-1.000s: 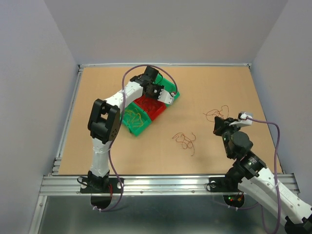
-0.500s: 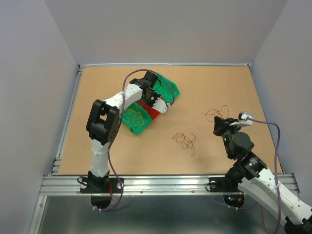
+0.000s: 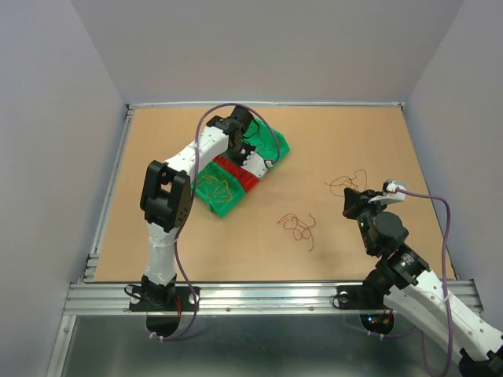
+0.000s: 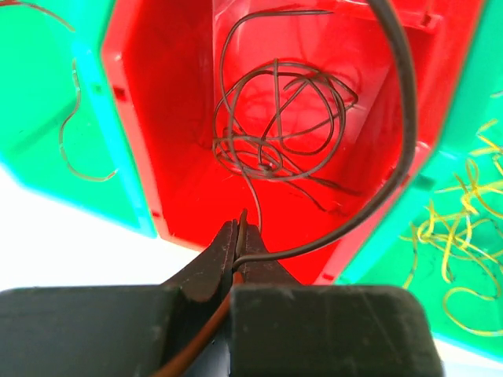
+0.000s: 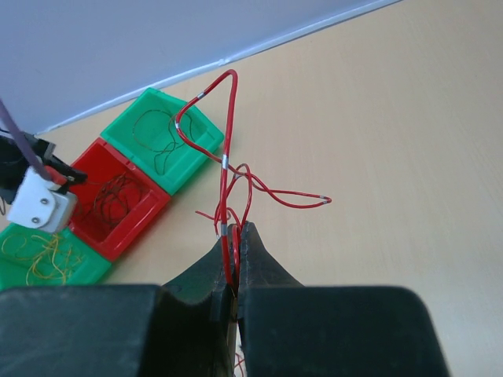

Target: Untangle the cables

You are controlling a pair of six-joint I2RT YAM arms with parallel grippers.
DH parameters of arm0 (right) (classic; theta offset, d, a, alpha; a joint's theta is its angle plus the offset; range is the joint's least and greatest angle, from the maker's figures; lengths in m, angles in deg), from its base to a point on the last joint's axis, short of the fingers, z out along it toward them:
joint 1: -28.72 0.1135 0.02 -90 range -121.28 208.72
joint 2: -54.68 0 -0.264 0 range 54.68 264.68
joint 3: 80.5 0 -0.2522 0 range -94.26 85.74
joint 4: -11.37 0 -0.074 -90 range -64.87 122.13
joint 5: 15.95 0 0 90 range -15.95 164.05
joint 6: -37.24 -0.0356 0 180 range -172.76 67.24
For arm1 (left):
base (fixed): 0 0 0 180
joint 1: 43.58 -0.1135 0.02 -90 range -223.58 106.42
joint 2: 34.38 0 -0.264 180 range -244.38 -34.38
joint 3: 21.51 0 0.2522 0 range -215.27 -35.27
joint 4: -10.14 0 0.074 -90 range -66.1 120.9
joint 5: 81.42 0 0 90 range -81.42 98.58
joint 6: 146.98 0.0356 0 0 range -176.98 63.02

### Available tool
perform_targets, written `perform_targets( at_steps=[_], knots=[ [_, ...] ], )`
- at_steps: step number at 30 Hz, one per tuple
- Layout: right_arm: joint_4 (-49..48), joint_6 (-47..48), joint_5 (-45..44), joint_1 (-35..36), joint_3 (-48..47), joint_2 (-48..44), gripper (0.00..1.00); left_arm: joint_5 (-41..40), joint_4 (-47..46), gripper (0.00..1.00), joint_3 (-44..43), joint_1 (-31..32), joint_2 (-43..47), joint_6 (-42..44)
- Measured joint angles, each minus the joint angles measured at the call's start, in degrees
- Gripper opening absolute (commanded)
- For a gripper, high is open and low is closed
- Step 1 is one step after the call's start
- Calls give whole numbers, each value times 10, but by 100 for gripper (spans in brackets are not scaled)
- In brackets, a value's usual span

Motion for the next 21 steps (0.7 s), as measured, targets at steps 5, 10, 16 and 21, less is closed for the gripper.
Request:
perform_targets(
  at_steps=[5,10,16,21],
  knots=[
    [0,0,2,0,0,5,1,-23,-15,0,-3,5,-73,-6],
    [0,0,6,0,0,12,1,-81,-53,28,6,27,-116,-11],
    [-1,0,7,0,0,14,0,-66,-69,35,8,32,-108,-18],
    [-3,2,11,0,0,9,1,-50,-71,56,12,32,-79,-23]
  ],
)
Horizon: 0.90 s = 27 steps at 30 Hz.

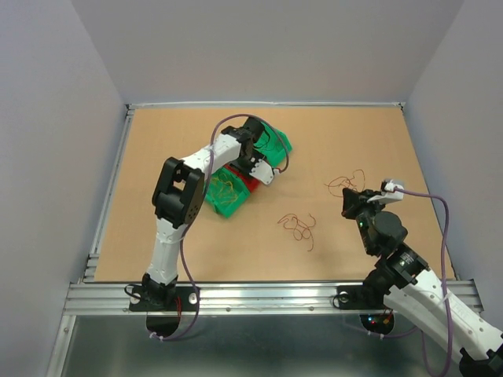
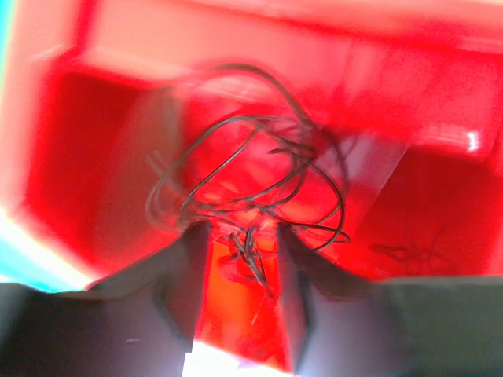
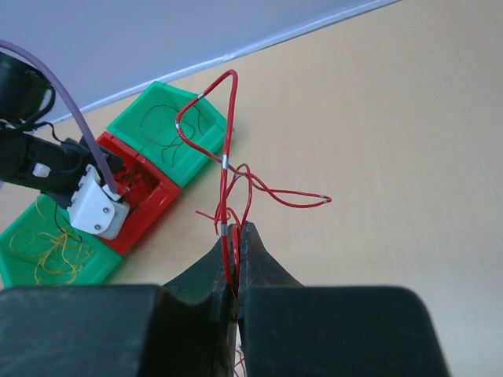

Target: Untangle the cables

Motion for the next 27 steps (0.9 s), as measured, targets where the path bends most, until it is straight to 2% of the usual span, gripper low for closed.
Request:
perform_targets(
  at_steps=[3,4,6,17,21,22,23,24,25,27],
  knots=[
    [-2,0,2,0,0,-5,1,2,5,57,0,0,32,-2],
    [-2,0,2,0,0,-6,1,2,8,68,0,0,43,-2],
    [-2,0,3,0,0,-7,1,1,14,99,-3,0,57,-7],
    [-7,1,20,0,0,13,3,23,45,99,-10,-9,75,-17],
    [-5,5,50,0,-9,69,19,74,42,99,-9,-27,120,-33],
    [-1,4,57,0,-13,79,27,93,26,99,-6,-34,146,-52],
    [6,5,71,0,-21,99,41,109,5,99,3,-38,172,-74],
    [10,5,86,0,-29,116,50,120,-13,99,14,-41,195,-94],
    [17,0,97,0,-37,131,67,134,-65,99,51,-47,243,-134],
    [35,0,129,0,-51,159,76,147,-145,99,116,-51,318,-190]
  ],
)
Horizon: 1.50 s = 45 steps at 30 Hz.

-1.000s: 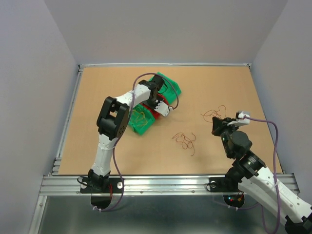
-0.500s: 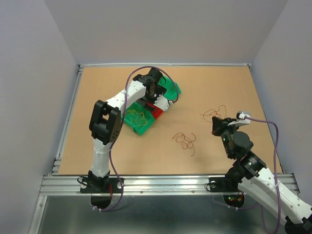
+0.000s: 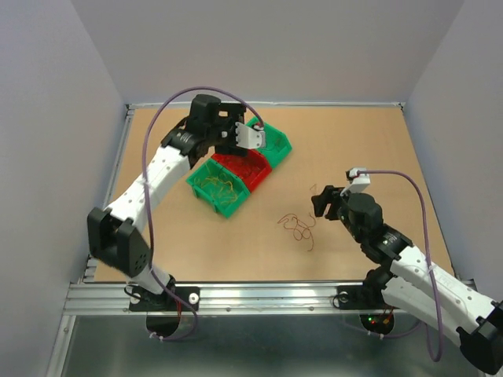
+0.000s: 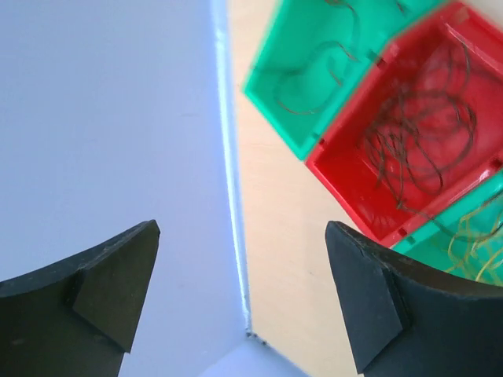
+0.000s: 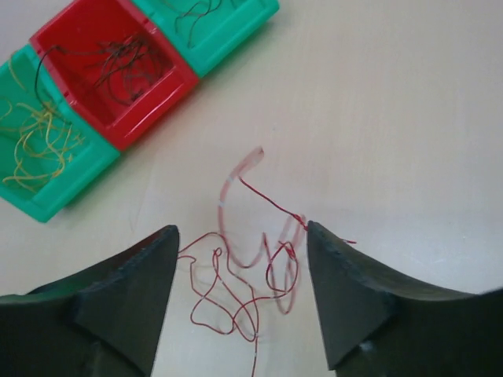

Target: Untangle the cables

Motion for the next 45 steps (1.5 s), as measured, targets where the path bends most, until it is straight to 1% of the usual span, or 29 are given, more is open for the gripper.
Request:
perform_targets(
  at_steps=[2,3,4,6,7,8,10,12,13,15,16,19,22,24,27,32,42,43,45],
  knots=[
    [7,3,24,0,-9,19,81,0,-114,99,94,1,84,-105],
    [7,6,36,0,-12,29,81,-3,-148,99,121,2,106,-146],
    [6,7,41,0,-14,35,81,-8,-231,99,184,2,151,-216],
    [-3,18,63,0,-19,60,79,-15,-339,99,264,0,198,-325],
    [-16,24,82,0,-24,85,78,-20,-381,99,297,-2,214,-357],
    [-24,29,94,0,-29,103,77,-32,-428,99,338,-6,230,-406],
    [-48,36,125,0,-41,146,73,-47,-478,99,385,-16,237,-481],
    [-69,42,145,0,-54,179,68,-63,-482,99,394,-23,224,-520],
    [-81,42,149,0,-59,195,66,-72,-484,90,394,-26,213,-540],
    [-94,42,149,0,-65,209,65,-80,-479,83,394,-34,199,-562],
    [-101,41,147,0,-65,211,65,-79,-470,78,394,-40,193,-571],
    [-112,41,140,0,-65,209,64,-77,-449,72,395,-53,182,-586],
    [-117,40,129,0,-65,197,63,-75,-436,56,397,-64,164,-593],
    [-122,39,122,0,-65,187,63,-61,-430,40,397,-74,136,-595],
    [-127,37,116,0,-65,171,63,-39,-411,39,397,-86,91,-596],
    [-134,37,110,0,-65,169,63,-14,-360,45,383,-96,28,-597],
    [-136,37,99,0,-61,158,63,9,-336,45,358,-99,20,-597],
    [-136,37,99,0,-61,155,63,10,-335,46,356,-99,19,-597],
    [-136,37,99,0,-60,151,63,9,-335,53,353,-99,16,-597]
  ],
)
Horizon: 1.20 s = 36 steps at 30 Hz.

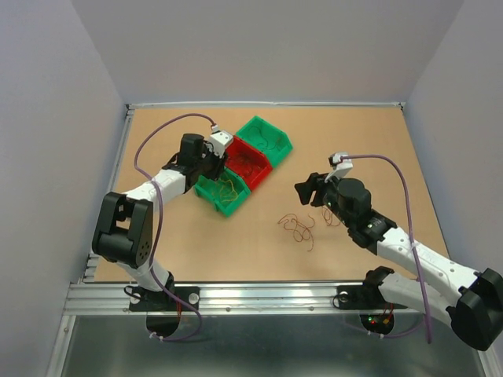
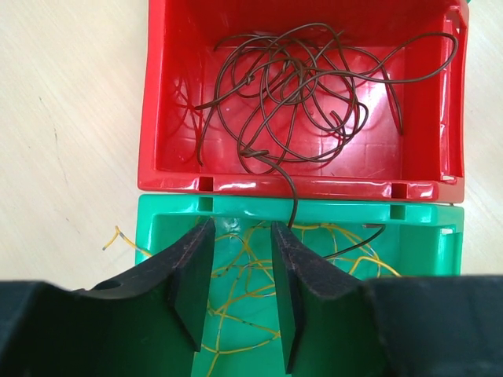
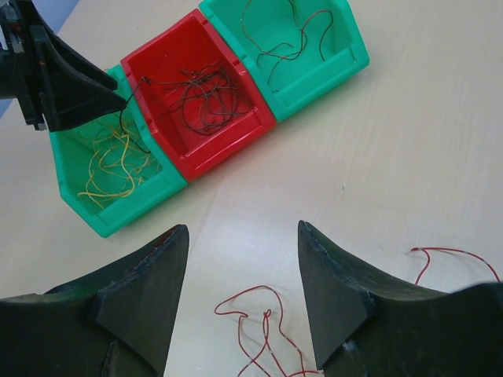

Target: Untangle the cables

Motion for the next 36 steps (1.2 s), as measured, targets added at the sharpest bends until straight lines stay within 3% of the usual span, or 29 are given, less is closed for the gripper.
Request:
perform_targets(
  at_steps=[4,7,11,16,27,30,36],
  knots=[
    [0,0,0,0,1,-7,63,-2,-9,67,3,-11,6,-12],
    [0,0,0,0,1,-9,63,-5,-25,71,19,-20,34,-20],
    [0,1,0,0,2,-9,63,-1,-33,70,32,-26,81,-26],
    [0,1,0,0,10,-13,63,18,-38,62,32,-26,106,-25],
    [0,2,0,0,10,-13,63,55,8,57,33,-25,35,-2],
    [0,2,0,0,10,-13,63,63,20,50,29,-24,9,3],
    [0,2,0,0,10,-13,63,67,29,23,12,-24,-26,7]
  ],
)
